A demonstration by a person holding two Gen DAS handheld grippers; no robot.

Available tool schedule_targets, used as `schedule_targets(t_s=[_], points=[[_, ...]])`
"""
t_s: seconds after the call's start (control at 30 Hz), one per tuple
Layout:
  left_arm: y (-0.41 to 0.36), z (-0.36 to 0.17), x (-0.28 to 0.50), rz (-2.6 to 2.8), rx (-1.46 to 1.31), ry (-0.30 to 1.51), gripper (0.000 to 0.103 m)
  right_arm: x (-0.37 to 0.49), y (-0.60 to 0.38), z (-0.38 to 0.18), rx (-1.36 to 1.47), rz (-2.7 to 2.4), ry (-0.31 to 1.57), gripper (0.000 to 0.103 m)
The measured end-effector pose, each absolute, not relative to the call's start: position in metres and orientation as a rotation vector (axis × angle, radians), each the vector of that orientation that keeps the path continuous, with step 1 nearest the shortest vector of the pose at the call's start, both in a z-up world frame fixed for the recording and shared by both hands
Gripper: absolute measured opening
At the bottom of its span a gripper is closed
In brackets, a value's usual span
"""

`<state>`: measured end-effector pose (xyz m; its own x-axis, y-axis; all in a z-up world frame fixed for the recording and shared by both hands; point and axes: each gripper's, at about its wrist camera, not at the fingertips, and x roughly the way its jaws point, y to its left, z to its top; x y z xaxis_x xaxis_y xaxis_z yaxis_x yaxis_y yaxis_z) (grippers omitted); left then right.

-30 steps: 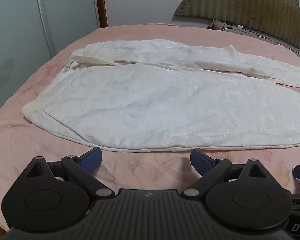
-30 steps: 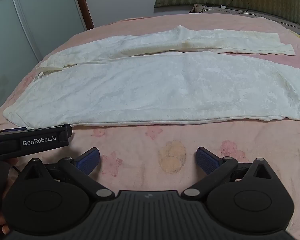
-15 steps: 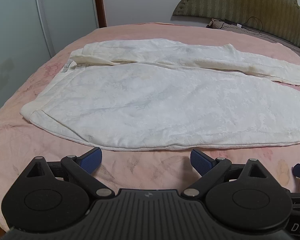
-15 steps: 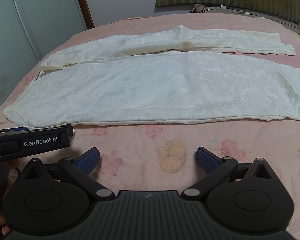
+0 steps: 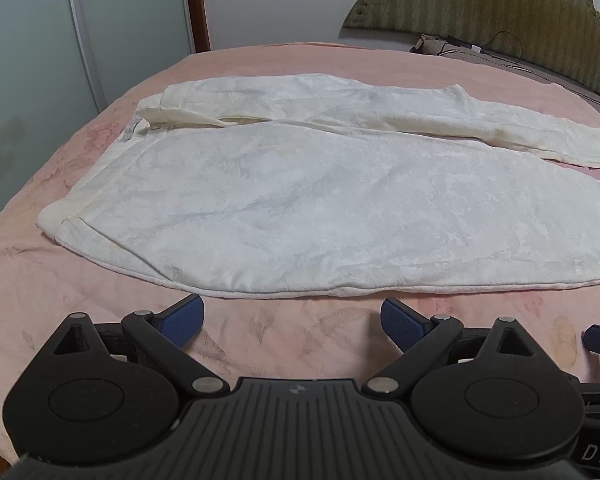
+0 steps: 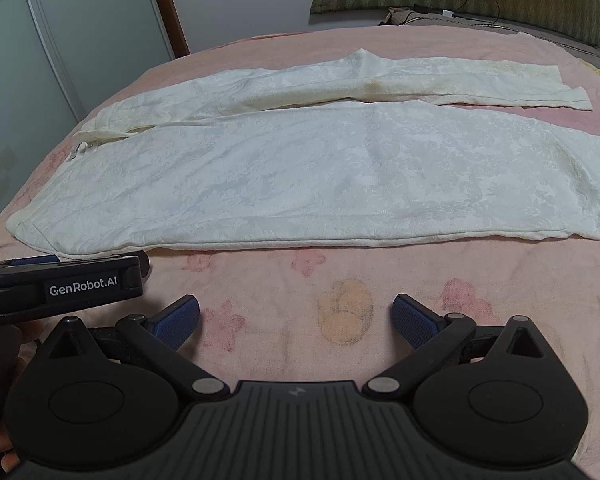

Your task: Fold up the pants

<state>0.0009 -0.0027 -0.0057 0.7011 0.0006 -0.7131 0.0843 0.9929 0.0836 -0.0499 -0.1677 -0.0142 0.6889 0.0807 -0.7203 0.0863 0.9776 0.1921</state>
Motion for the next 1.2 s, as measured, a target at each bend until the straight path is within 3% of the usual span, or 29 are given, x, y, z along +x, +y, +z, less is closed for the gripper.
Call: schedule_targets(t_s=[1.03, 1.2], points=[[0.0006, -0.0066, 0.0011, -0.049, 0.084, 0.803, 0.097, -0.0486, -0.1685, -0.0134, 0.22, 0.001, 0.81, 0.103], [0.0039, -0.0002, -0.0002, -0.071, 0.079, 0.754, 0.097, -0.0494, -0.1704, -0.0085, 0.199, 0.049, 0.716, 0.103]])
